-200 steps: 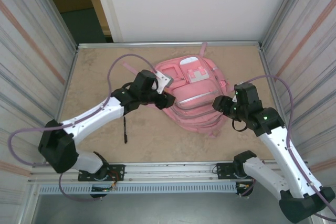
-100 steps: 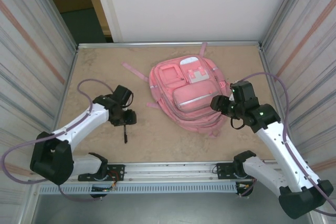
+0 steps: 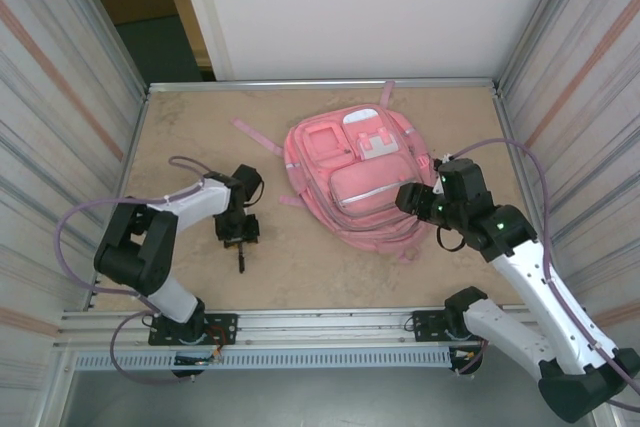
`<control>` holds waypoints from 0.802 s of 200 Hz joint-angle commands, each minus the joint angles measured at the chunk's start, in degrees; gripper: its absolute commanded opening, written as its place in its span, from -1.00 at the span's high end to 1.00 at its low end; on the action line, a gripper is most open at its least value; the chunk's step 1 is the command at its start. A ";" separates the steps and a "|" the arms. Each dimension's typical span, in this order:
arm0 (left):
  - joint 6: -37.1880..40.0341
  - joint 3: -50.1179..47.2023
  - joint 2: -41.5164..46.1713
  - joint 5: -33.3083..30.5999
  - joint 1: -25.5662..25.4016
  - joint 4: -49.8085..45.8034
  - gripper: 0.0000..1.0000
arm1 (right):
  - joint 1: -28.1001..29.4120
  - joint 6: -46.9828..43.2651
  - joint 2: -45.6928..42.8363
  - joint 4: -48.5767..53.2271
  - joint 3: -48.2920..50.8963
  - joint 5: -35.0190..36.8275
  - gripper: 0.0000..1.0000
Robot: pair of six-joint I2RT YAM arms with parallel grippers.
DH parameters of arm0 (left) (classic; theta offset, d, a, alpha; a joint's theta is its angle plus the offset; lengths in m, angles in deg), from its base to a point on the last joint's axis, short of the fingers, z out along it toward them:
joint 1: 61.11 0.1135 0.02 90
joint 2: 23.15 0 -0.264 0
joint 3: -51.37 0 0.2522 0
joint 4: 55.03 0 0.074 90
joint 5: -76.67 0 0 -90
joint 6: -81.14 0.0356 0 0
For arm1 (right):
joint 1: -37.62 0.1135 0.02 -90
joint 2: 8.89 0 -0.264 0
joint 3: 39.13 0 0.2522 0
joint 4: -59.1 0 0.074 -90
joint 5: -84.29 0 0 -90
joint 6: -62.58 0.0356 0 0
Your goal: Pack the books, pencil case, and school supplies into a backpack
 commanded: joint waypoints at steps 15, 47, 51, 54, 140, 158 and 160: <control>-0.93 -1.22 0.05 -1.62 0.46 2.22 0.77 | 0.39 1.58 -2.58 -0.05 1.72 1.30 -0.12; -1.51 -0.68 8.51 2.97 0.46 0.34 0.83 | 0.37 2.27 -2.71 -1.22 2.45 -3.32 -0.12; -1.44 -0.20 9.61 4.05 0.46 -0.09 0.83 | 0.41 2.48 -2.37 -2.00 2.83 -4.88 -0.12; -1.41 0.15 10.52 4.91 0.41 -0.24 0.83 | 0.58 2.55 -1.88 -3.04 3.20 -6.52 -0.12; -12.98 7.74 19.52 30.21 -3.51 8.82 0.84 | 33.07 3.27 16.55 -24.01 0.37 2.49 -0.21; -15.20 8.23 19.34 32.90 -5.01 10.65 0.84 | 36.92 3.71 21.52 -26.17 -1.35 5.88 -0.22; -15.41 8.23 19.40 32.93 -5.22 10.92 0.84 | 37.13 3.91 22.07 -26.20 -1.68 6.04 -0.22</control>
